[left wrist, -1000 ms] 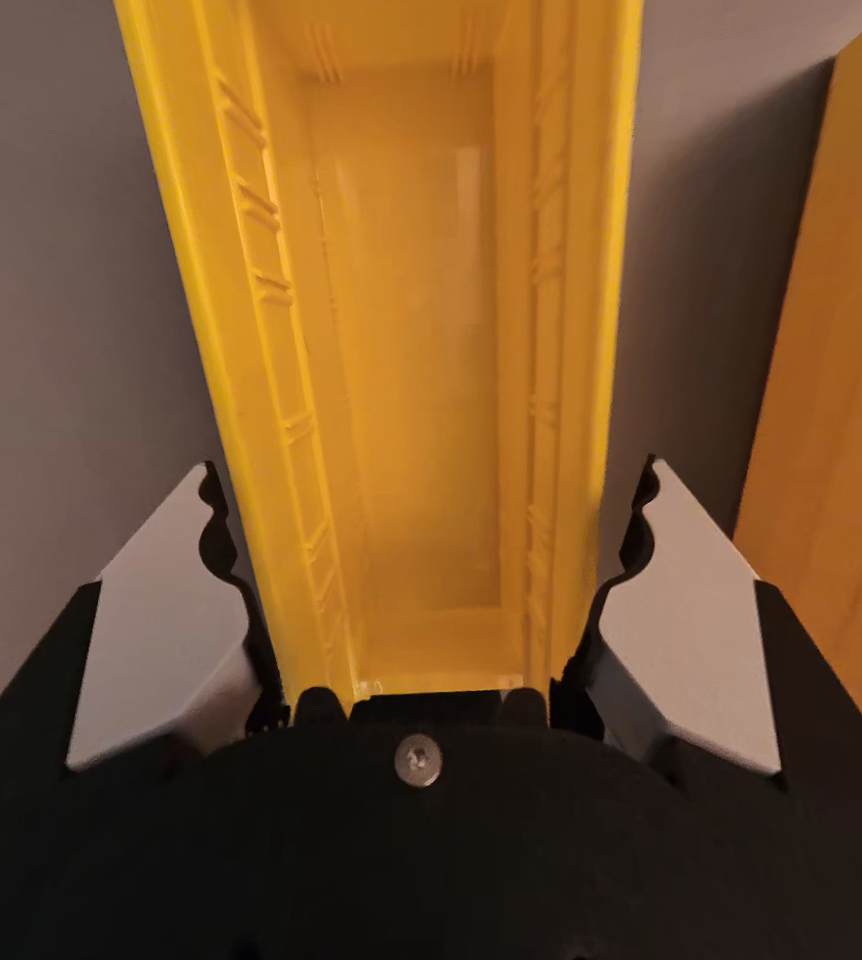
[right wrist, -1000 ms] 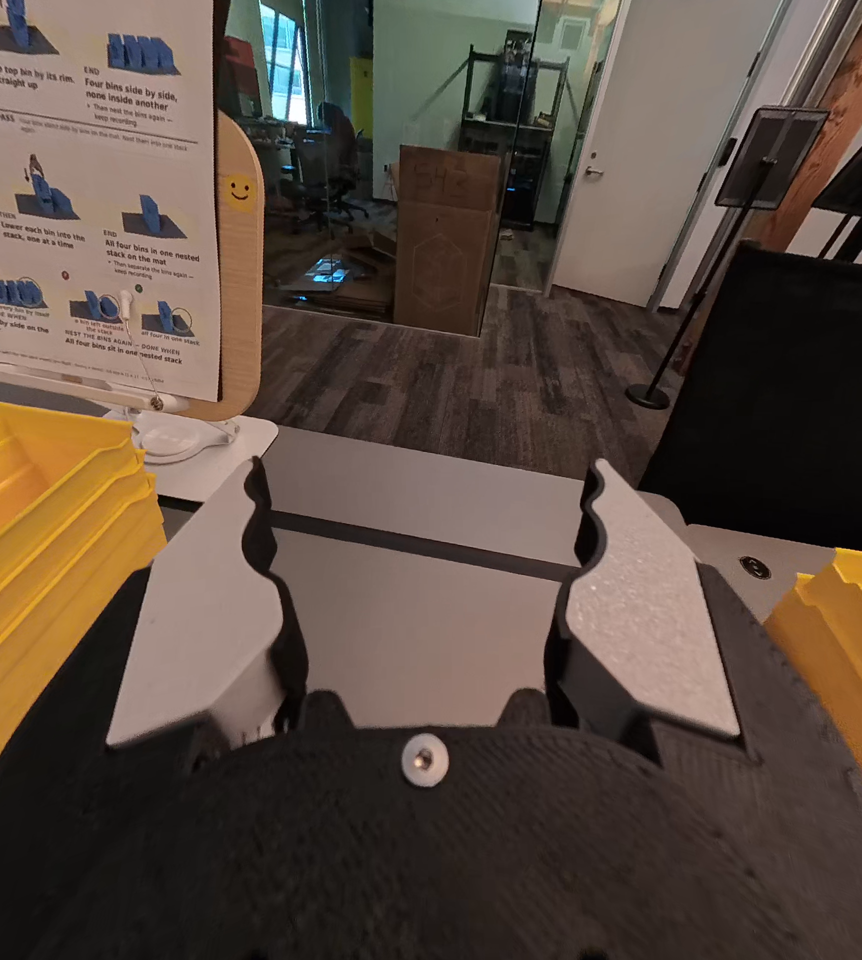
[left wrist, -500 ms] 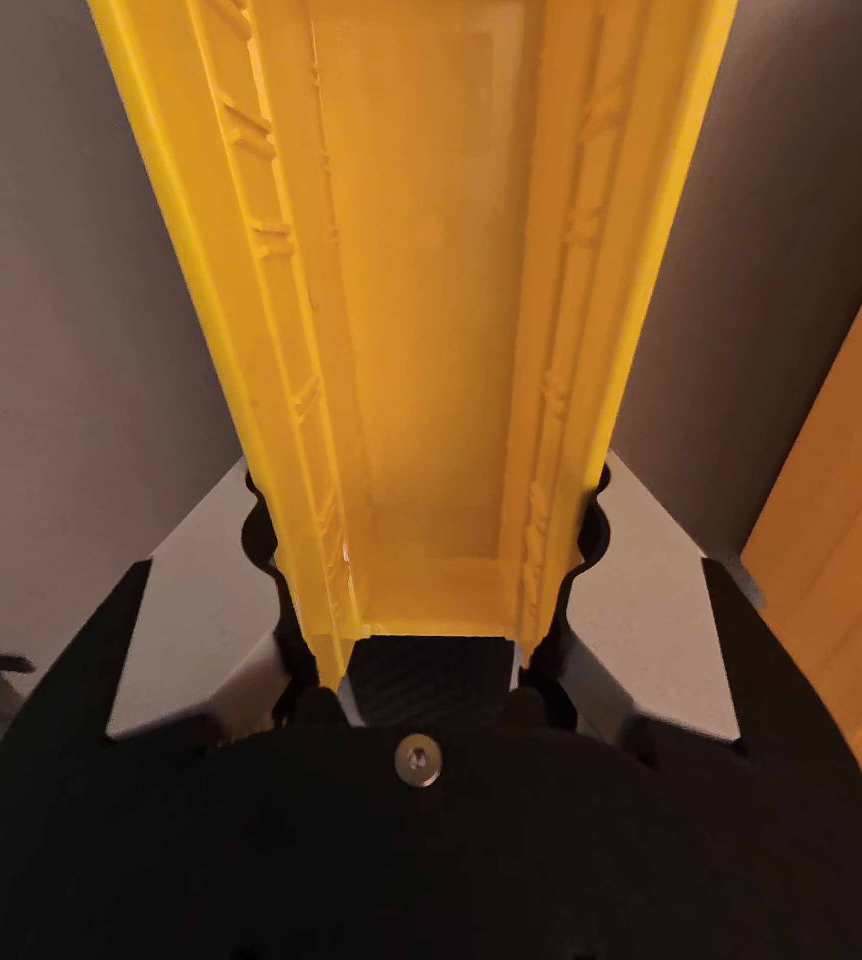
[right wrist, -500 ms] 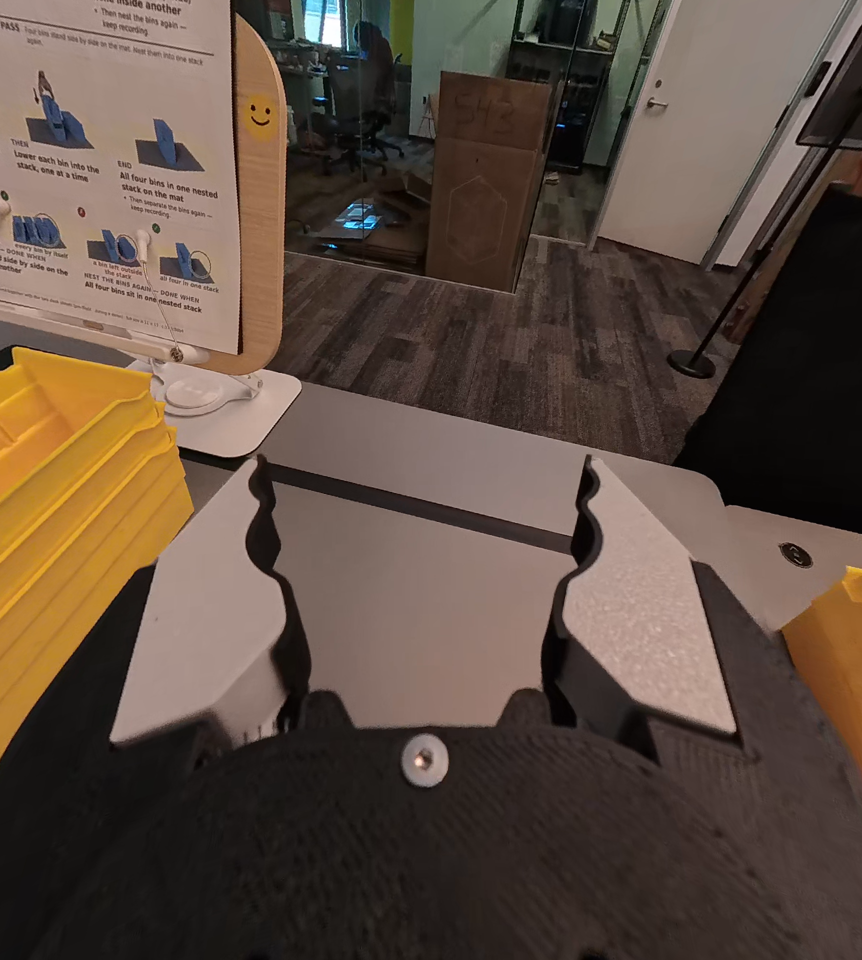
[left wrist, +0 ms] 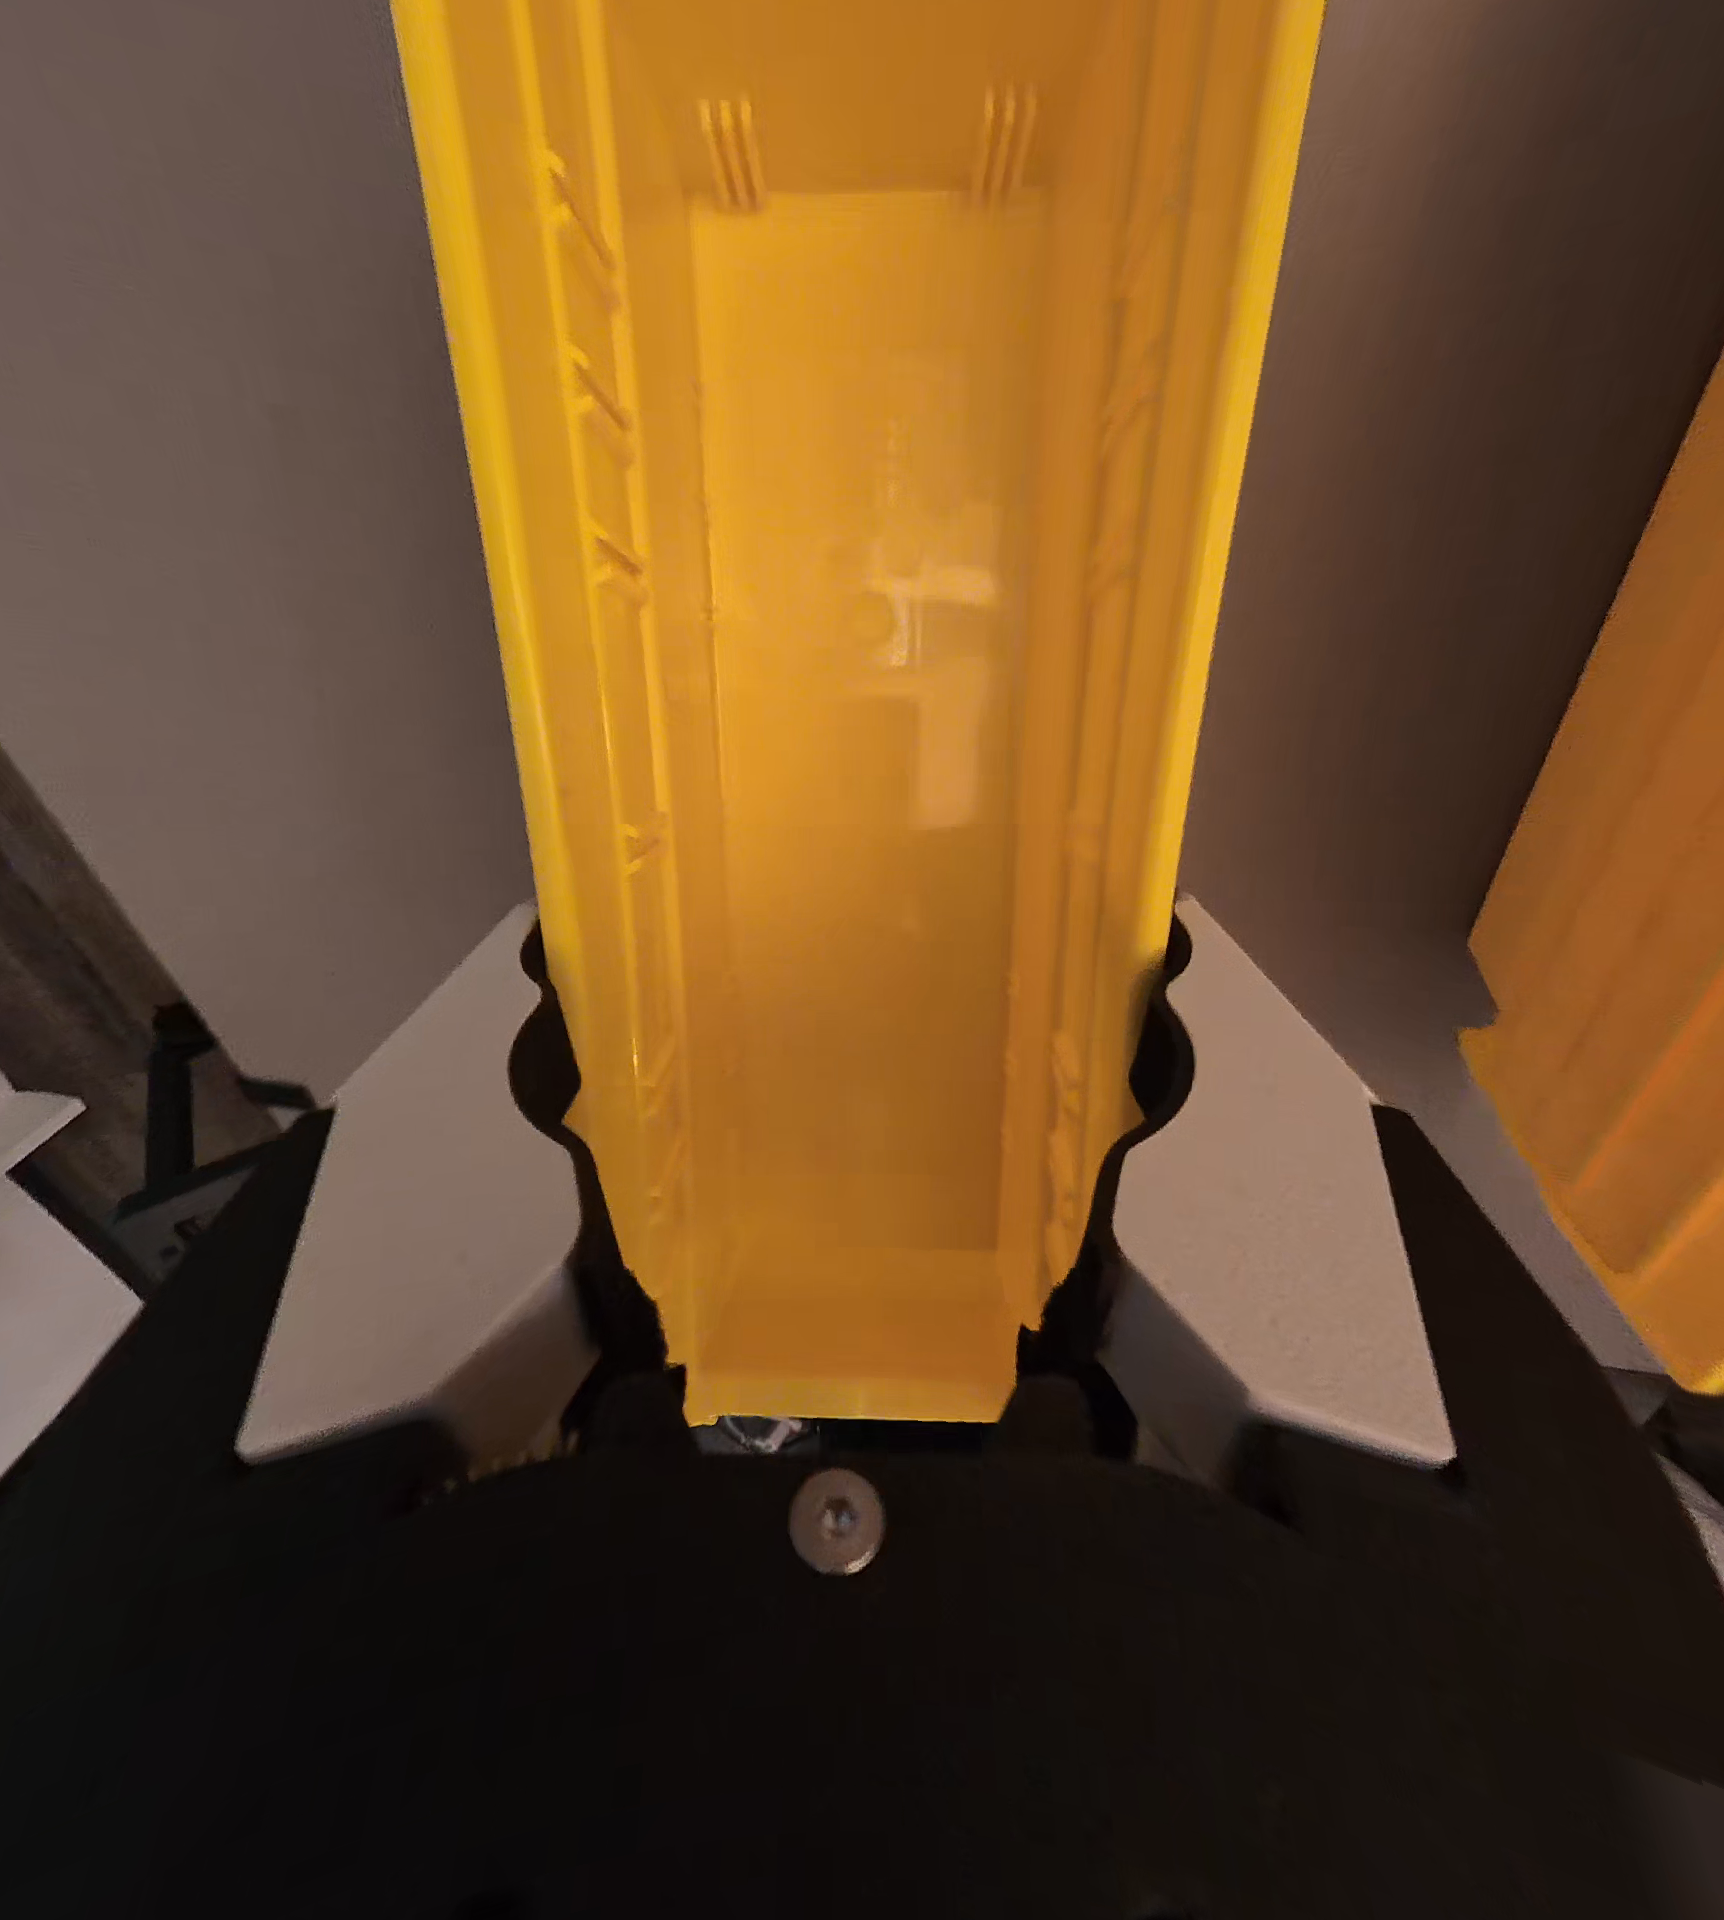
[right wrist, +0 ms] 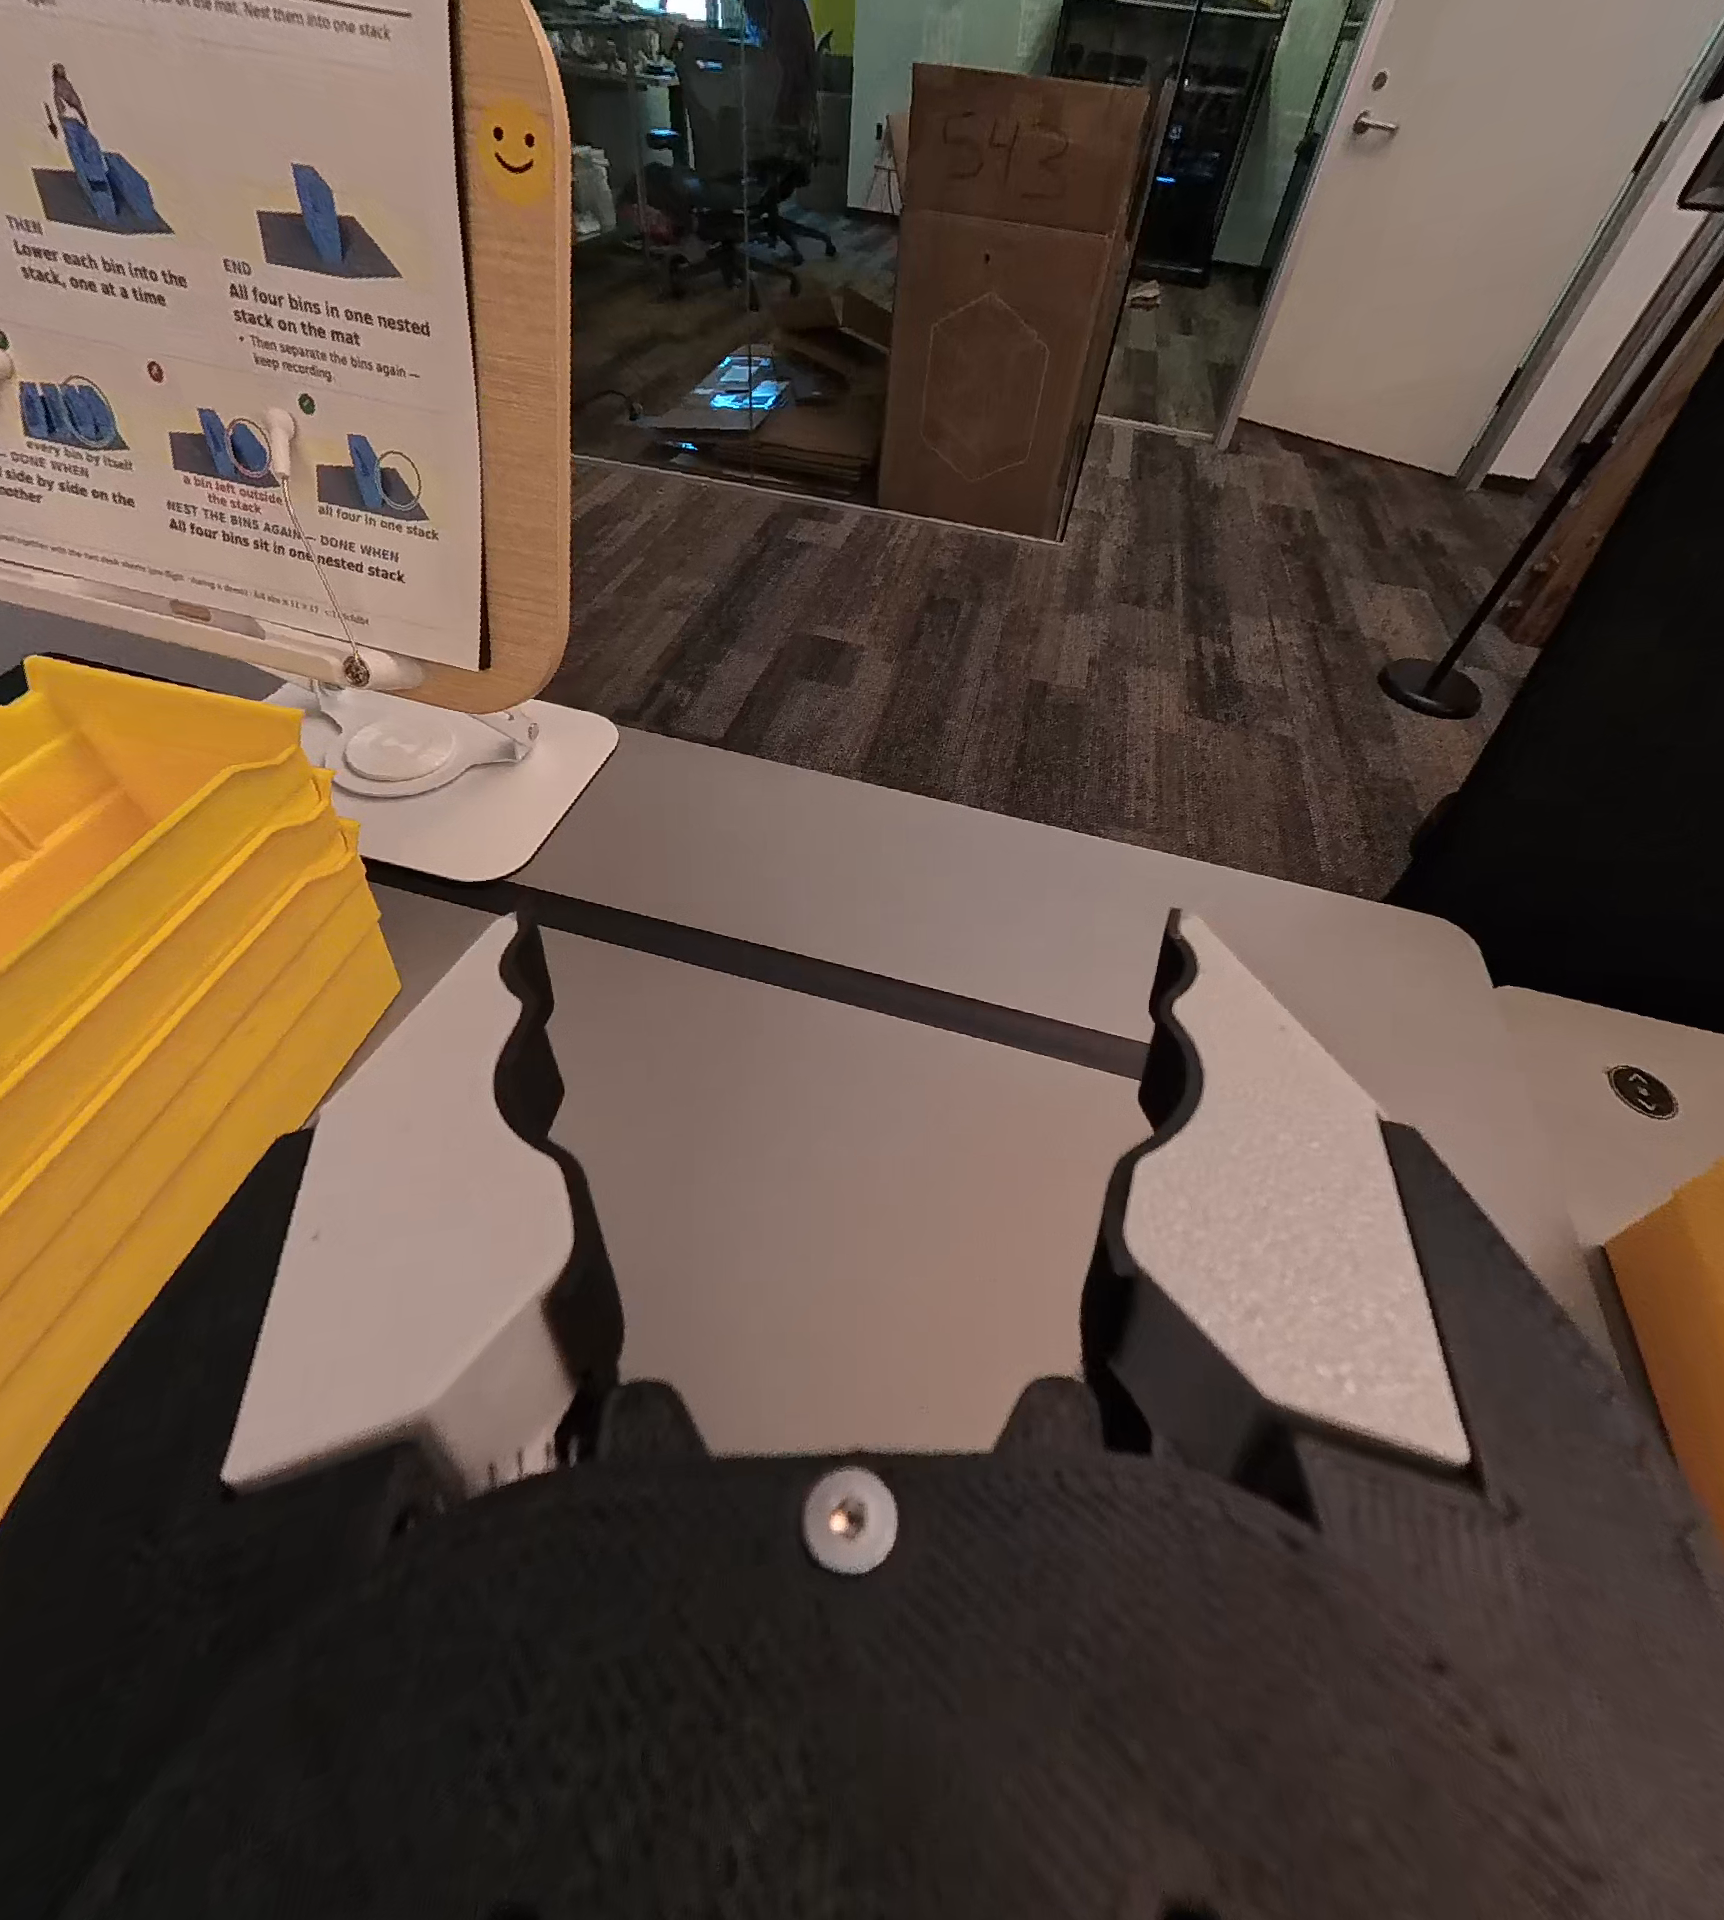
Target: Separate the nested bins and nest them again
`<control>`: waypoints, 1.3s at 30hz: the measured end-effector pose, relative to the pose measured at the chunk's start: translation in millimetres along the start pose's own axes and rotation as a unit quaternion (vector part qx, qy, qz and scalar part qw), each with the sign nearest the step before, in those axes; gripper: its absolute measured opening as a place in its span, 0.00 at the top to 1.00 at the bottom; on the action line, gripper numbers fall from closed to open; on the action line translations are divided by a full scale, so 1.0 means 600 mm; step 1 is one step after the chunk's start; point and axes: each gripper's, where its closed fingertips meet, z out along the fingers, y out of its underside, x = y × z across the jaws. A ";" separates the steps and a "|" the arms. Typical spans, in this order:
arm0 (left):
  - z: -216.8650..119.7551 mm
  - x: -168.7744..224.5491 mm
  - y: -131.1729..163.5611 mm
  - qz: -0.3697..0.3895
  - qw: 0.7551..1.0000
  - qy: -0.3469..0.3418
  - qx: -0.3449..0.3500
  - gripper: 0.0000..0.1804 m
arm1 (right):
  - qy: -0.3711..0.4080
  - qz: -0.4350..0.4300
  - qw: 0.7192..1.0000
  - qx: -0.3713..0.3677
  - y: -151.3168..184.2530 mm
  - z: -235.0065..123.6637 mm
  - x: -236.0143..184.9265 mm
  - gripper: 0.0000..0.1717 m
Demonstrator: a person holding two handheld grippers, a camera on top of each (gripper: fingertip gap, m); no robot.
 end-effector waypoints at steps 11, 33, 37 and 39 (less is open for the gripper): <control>-0.219 0.098 -0.015 0.043 0.996 0.005 0.076 0.38 | -0.006 0.012 1.000 -0.018 0.017 0.011 0.008 0.33; -0.174 0.336 -0.030 -0.062 0.989 0.135 -0.007 0.36 | -0.054 0.031 0.996 -0.058 0.052 0.031 -0.007 0.33; -0.157 0.343 -0.042 -0.041 0.995 0.094 0.009 0.36 | -0.058 0.035 0.996 -0.062 0.055 0.031 -0.005 0.34; -0.147 0.344 -0.050 -0.041 0.996 0.082 0.019 0.36 | -0.059 0.039 0.996 -0.061 0.055 0.031 -0.004 0.34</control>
